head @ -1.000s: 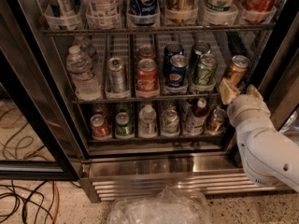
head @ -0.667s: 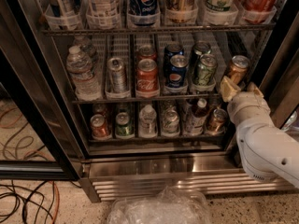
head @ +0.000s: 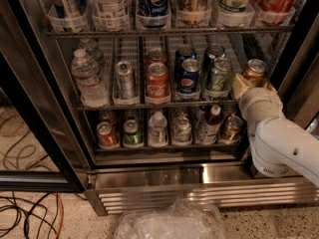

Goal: Pick orange can from middle shelf of fridge

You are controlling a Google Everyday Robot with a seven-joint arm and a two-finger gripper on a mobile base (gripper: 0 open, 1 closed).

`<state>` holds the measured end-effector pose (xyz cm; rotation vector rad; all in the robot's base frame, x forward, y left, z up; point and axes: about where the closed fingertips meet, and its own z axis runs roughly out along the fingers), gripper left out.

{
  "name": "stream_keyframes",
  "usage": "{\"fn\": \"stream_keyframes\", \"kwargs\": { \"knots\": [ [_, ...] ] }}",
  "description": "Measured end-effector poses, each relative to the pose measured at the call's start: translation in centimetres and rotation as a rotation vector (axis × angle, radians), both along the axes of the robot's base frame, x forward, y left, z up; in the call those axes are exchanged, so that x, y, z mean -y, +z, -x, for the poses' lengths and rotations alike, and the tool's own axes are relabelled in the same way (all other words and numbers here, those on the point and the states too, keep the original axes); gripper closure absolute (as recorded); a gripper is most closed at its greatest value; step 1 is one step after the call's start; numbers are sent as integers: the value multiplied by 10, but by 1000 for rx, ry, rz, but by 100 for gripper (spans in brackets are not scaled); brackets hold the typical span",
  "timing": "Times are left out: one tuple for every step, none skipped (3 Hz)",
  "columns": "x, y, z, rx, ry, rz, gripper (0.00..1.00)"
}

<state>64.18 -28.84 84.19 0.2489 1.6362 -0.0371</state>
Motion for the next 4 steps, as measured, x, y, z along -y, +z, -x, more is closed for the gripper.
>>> {"fn": "stream_keyframes", "kwargs": {
  "knots": [
    [2, -3, -6, -4, -9, -1, 37],
    [9, -7, -11, -14, -26, 0, 37],
    [15, -11, -16, -27, -45, 14, 37],
    [19, -11, -24, -34, -55, 25, 37]
  ]
}}
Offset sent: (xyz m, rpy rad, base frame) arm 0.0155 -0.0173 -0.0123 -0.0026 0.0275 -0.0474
